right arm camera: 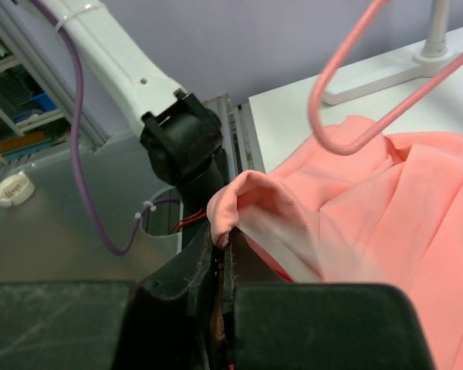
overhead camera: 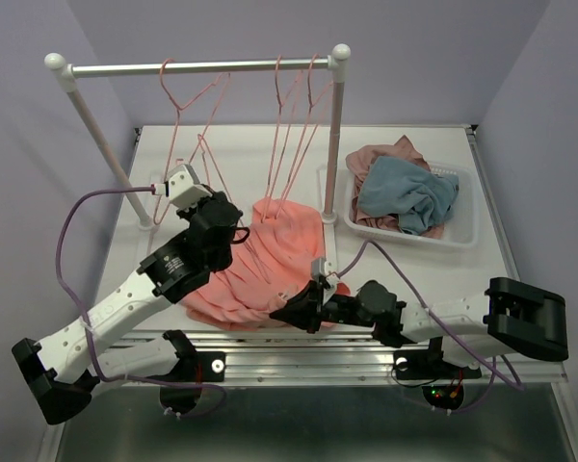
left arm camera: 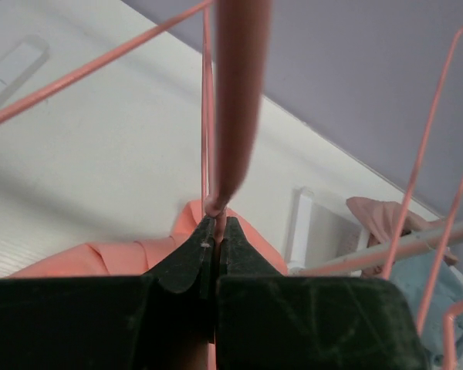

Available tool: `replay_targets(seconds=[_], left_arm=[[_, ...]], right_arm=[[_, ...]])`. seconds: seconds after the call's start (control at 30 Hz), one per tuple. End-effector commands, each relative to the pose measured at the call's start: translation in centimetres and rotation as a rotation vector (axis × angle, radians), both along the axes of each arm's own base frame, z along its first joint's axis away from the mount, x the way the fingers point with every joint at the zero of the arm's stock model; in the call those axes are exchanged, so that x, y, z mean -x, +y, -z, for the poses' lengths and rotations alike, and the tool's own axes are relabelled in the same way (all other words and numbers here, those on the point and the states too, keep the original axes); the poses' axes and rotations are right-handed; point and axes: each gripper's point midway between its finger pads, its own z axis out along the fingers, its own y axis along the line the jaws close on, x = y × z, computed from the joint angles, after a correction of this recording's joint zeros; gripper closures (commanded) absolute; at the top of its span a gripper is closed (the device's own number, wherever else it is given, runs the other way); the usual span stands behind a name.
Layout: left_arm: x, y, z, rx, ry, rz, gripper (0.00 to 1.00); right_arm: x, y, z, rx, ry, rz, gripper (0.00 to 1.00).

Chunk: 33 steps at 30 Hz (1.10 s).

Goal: Remove the skirt from the hanger

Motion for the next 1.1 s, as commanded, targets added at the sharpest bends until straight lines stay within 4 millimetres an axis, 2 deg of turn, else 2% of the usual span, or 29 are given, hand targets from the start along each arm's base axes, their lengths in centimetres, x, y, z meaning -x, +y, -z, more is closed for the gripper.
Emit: replay_targets(seconds=[0.0,0.2,0.3,0.33,0.37,0.4,0.5,0.63,0.67,0.77,0.87,1.07], left_arm=[[-1.1,1.5,0.2,-0.033,-0.015,-0.098,1.00],[-1.5,1.2,1.2,-0.065,0.005,-0.088,1.00],[-1.3,0.4,0.5,-0.042,-0.006,-0.023,1.00],[-1.2,0.3,0.4,-0.071,-0.004,0.003,1.00],[-0.9,-0.6,-0.7,-0.058,-0.037,0.080,1.00],[-0.7,-1.0,-0.5,-0.081,-0.039,0.128,1.00],[0.5,-1.6,-1.1,-0.116,-0.061,0.244,1.00],[1.8,-0.8,0.3,-0.138,-0.005,0.273,1.00],[2.2,-0.6,0.7,-0.150,0.006,0.285,1.00],[3.0,-0.9,1.6,-0.175,0.041,0.345,1.00],[3.7,-1.2,1.6,-0.190,0.056,0.393,1.00],[4.0,-1.6,-0.8,-0.242,0.029,0.457,1.00]], right_arm=[[1.0,-0.1,-1.9,-0.050,-0.006,-0.015,0.99],[1.1,-0.3,-2.7,-0.059,0.005,-0.016,0.99],[0.5,-0.4,-2.4,-0.036,0.020,0.015,0.99],[-0.3,-0.6,-1.6,-0.003,0.039,0.063,0.99],[-0.7,-0.8,-1.2,0.016,0.043,0.087,0.99],[-1.3,-1.1,-1.4,0.019,0.051,0.125,0.99],[-2.6,-2.1,0.0,0.076,0.074,0.214,0.99],[-2.8,-3.6,0.5,0.104,0.074,0.246,0.99],[-2.7,-3.9,-0.1,0.092,0.068,0.249,0.99],[-2.7,-4.6,-0.4,0.102,0.058,0.260,0.99],[-2.8,-5.2,-0.7,0.104,0.056,0.272,0.99],[-2.6,-5.6,-0.7,0.114,0.054,0.268,0.99]])
